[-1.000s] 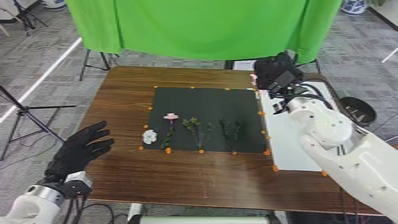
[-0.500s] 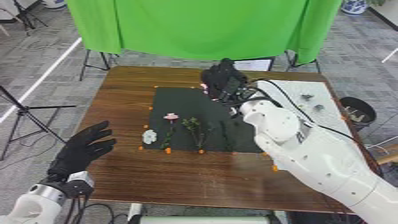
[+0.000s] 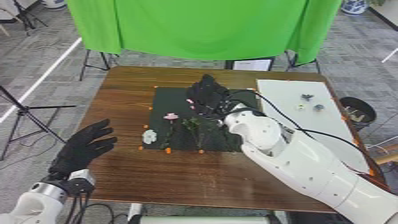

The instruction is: Arrange flowers

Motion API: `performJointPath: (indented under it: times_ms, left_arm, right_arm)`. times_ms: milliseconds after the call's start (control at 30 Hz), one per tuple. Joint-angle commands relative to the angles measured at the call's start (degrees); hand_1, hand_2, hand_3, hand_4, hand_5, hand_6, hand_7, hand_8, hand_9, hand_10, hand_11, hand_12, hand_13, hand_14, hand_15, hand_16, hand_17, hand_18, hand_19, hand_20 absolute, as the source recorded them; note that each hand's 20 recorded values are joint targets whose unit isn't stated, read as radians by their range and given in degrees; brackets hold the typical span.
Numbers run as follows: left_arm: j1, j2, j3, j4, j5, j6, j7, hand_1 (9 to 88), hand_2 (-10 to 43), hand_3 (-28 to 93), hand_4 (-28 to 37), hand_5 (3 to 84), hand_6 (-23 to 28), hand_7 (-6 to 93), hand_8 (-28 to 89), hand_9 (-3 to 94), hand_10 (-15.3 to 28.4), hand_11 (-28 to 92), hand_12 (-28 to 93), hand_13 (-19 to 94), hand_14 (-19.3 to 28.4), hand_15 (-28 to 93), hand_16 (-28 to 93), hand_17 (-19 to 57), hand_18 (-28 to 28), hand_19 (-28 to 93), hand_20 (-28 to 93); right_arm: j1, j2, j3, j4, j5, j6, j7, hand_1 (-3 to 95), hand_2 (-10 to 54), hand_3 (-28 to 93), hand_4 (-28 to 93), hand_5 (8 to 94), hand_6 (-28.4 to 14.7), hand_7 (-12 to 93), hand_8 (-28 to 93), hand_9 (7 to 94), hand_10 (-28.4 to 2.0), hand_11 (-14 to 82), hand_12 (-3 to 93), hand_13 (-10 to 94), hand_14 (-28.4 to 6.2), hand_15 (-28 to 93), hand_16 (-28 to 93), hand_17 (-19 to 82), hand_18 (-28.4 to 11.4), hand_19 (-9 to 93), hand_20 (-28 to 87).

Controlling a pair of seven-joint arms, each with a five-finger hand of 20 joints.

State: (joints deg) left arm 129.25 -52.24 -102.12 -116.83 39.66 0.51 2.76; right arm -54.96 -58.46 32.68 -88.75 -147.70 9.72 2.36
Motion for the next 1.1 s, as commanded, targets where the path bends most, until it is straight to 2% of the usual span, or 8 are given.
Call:
performJointPath:
  times_ms: [33, 300, 400, 633, 867, 1067, 1100]
  left_arm:
    - [-0.3, -0.13, 0.33, 0.47, 0.32, -0.74, -0.84, 26.1, -2.2, 72, -28.3, 30.5, 5.9, 22.3, -12, 25.6, 13.1, 29, 14, 23, 18.0, 43, -5, -7.7, 22.3, 47, 5]
    - [-0.5, 0.09, 0.55, 0.56, 0.37, -1.04, -0.99, 26.0, -2.3, 72, -28.3, 30.6, 5.9, 22.2, -12, 25.5, 13.2, 29, 14, 23, 18.0, 43, -5, -7.7, 22.3, 47, 6]
    - [-0.8, 0.0, 0.65, 0.74, 0.43, -1.21, -1.21, 26.1, -2.2, 72, -28.3, 30.5, 5.9, 22.3, -12, 25.5, 13.2, 29, 14, 23, 18.0, 43, -5, -7.7, 22.3, 47, 5]
    - [-0.8, 0.03, 0.61, 0.8, 0.34, -1.06, -0.82, 26.0, -2.2, 72, -28.3, 30.5, 5.9, 22.3, -12, 25.6, 13.3, 29, 14, 23, 18.0, 43, -5, -7.7, 22.3, 47, 5]
    - [-0.9, -0.03, 0.65, 0.83, 0.37, -1.02, -0.67, 26.1, -2.1, 72, -28.2, 30.6, 5.9, 22.2, -12, 25.5, 13.4, 29, 14, 23, 18.0, 42, -5, -7.7, 22.3, 47, 5]
    - [-1.1, -0.03, 0.74, 0.91, 0.36, -1.12, -0.67, 26.0, -2.2, 72, -28.2, 30.6, 5.9, 22.2, -12, 25.6, 13.3, 29, 14, 23, 18.0, 42, -5, -7.7, 22.3, 47, 5]
    - [-0.9, 0.72, 1.06, 0.93, -0.14, -0.72, -0.12, 26.0, -2.2, 72, -28.2, 30.6, 5.9, 22.2, -12, 25.6, 13.3, 29, 15, 23, 18.0, 43, -5, -7.7, 22.3, 47, 5]
  right_arm:
    - [0.8, -2.0, -0.9, 0.0, -1.5, 2.5, 0.3, 48.2, -9.5, 82, -28, 63.3, 3.6, 56, 4, 83.0, -5.7, 25.7, 53.9, 72, -3.9, 68, 31, 27, -15.6, 72, 41]
    - [0.5, -3.8, -1.0, 2.8, -2.8, 3.7, 1.1, 48.3, -9.5, 82, -28, 63.2, 3.8, 57, 4, 82.7, -5.5, 25.6, 53.8, 71, -4.0, 68, 31, 27, -15.5, 72, 41]
    - [0.3, -4.0, -0.8, 3.4, -2.6, 3.4, 2.0, 48.2, -9.5, 82, -28, 63.2, 3.8, 57, 4, 82.6, -5.6, 25.7, 53.8, 71, -3.9, 68, 32, 27, -15.4, 72, 41]
    - [-0.6, -3.7, -0.1, 2.7, -3.1, 1.2, 1.5, 45.7, -9.4, 81, -28, 61.7, 3.9, 56, 3, 81.5, -5.6, 26.0, 53.4, 71, -3.9, 68, 31, 27, -15.6, 71, 41]
    - [-1.3, -4.1, 1.2, 2.2, -0.5, 0.3, 1.4, 39.1, -9.5, 79, -28, 60.5, 4.1, 56, 3, 76.9, -6.5, 37.5, 42.0, 69, -4.5, 69, 29, 26, -15.8, 71, 42]
    - [-1.5, -4.2, 1.4, 1.3, -0.1, 0.0, 1.2, 37.5, -9.4, 78, -28, 60.5, 4.0, 56, 3, 75.9, -6.8, 41.2, 37.4, 69, -4.7, 69, 29, 26, -15.9, 71, 42]
    - [-1.6, -4.0, 1.7, 1.0, 0.2, 0.0, 0.9, 36.7, -9.4, 78, -28, 60.4, 4.0, 56, 3, 75.4, -7.0, 43.2, 34.3, 69, -4.7, 69, 29, 26, -15.9, 71, 42]
